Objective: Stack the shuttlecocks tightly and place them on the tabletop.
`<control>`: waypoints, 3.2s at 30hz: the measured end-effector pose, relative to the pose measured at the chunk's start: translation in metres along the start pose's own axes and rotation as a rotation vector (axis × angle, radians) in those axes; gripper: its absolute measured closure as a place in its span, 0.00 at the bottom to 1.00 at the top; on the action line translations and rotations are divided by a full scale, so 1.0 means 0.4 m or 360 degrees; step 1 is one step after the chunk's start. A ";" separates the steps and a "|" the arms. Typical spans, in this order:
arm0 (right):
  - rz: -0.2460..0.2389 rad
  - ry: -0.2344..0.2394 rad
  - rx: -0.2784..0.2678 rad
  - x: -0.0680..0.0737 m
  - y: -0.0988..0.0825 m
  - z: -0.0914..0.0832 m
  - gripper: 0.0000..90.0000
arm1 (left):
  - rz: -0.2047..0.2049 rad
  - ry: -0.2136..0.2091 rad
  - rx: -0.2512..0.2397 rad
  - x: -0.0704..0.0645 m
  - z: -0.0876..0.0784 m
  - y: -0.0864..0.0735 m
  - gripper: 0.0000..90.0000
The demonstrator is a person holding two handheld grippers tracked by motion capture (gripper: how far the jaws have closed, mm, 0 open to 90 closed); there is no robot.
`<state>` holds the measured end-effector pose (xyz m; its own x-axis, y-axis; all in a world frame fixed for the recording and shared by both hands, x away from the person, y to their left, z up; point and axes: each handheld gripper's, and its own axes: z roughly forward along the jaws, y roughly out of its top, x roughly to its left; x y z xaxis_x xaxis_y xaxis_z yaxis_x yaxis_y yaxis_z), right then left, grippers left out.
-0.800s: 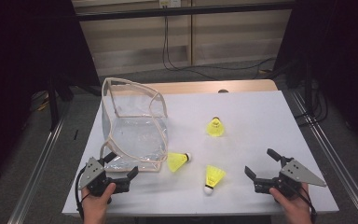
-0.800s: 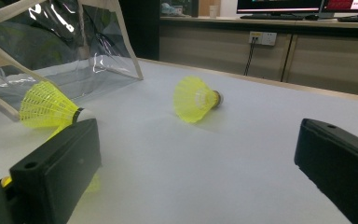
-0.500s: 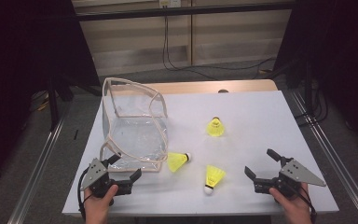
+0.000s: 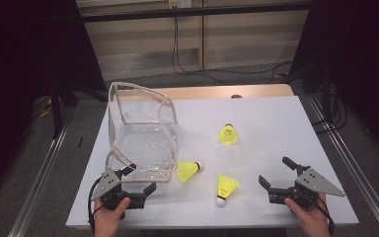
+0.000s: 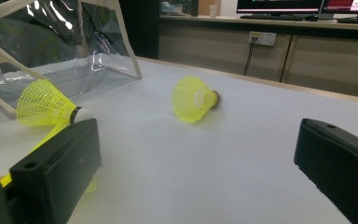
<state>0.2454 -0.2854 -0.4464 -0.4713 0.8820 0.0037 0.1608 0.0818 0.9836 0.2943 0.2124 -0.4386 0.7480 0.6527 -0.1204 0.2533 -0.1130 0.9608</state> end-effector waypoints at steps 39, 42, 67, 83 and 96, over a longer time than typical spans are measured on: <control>-0.0038 0.0040 -0.0014 0.013 0.007 0.008 0.00 | -0.0026 -0.0210 0.0106 -0.080 0.058 0.000 0.01; -0.0037 0.0037 -0.0013 0.012 0.007 0.008 0.00 | -0.0032 -0.0236 0.0118 -0.086 0.061 0.000 0.02; -0.0050 0.0033 -0.0019 0.013 0.008 0.008 0.00 | 0.0003 -0.0336 0.0182 -0.139 0.131 0.006 0.03; -0.0045 0.0032 -0.0021 0.013 0.009 0.006 0.00 | 0.0024 -0.0293 0.0206 -0.171 0.171 0.013 0.03; -0.0046 0.0038 -0.0019 0.013 0.009 0.004 0.00 | 0.0027 -0.0228 0.0234 -0.200 0.198 0.017 0.04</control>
<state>0.2451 -0.2797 -0.4430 -0.4962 0.8679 -0.0207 0.1366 0.1017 0.9854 0.2848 0.1001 -0.4421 0.8298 0.5379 -0.1485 0.3187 -0.2383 0.9174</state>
